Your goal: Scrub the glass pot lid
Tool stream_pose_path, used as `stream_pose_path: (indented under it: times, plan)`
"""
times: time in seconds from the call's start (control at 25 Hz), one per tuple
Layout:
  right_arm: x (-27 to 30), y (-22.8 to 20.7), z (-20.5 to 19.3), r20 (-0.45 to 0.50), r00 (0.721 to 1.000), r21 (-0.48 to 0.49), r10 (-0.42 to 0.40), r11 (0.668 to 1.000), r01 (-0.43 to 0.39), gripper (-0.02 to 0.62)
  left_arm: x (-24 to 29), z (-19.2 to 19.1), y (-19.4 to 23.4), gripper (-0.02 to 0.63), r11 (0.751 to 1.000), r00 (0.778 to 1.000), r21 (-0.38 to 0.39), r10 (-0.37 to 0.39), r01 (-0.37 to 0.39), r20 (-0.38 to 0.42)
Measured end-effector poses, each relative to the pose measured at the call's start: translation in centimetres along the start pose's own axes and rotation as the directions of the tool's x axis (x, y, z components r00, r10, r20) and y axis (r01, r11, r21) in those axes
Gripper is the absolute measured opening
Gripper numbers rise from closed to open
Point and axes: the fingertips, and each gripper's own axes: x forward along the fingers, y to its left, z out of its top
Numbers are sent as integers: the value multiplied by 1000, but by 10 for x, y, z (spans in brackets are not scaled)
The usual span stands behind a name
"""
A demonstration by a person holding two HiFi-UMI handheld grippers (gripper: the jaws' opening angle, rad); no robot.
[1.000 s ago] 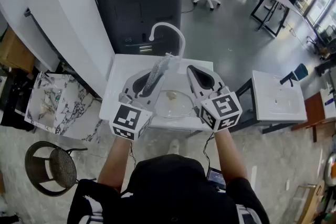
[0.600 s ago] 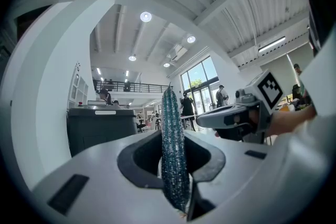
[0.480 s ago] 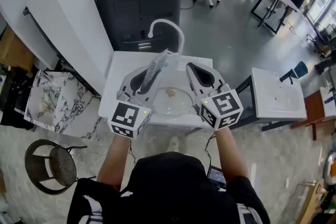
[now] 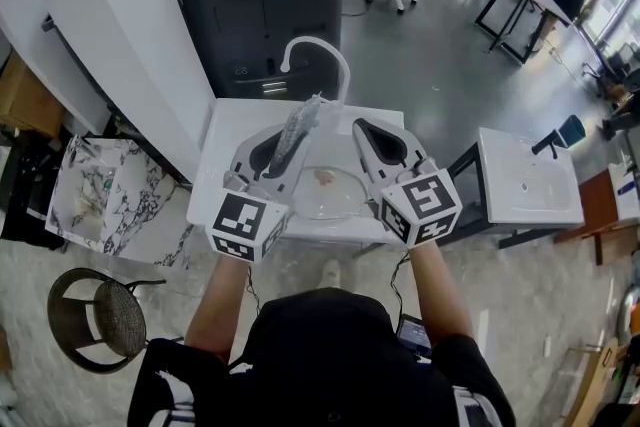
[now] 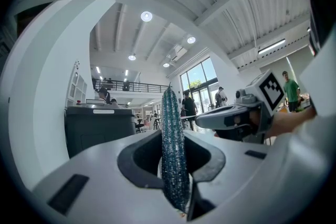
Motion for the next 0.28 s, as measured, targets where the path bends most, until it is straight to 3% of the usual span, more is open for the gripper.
stream_pose_path:
  times: [0.28]
  plan:
    - [5, 0, 1, -2, 1000, -1, -1, 1000, 1, 0, 1, 0, 5, 75, 1000, 1000, -6, -5, 5, 4]
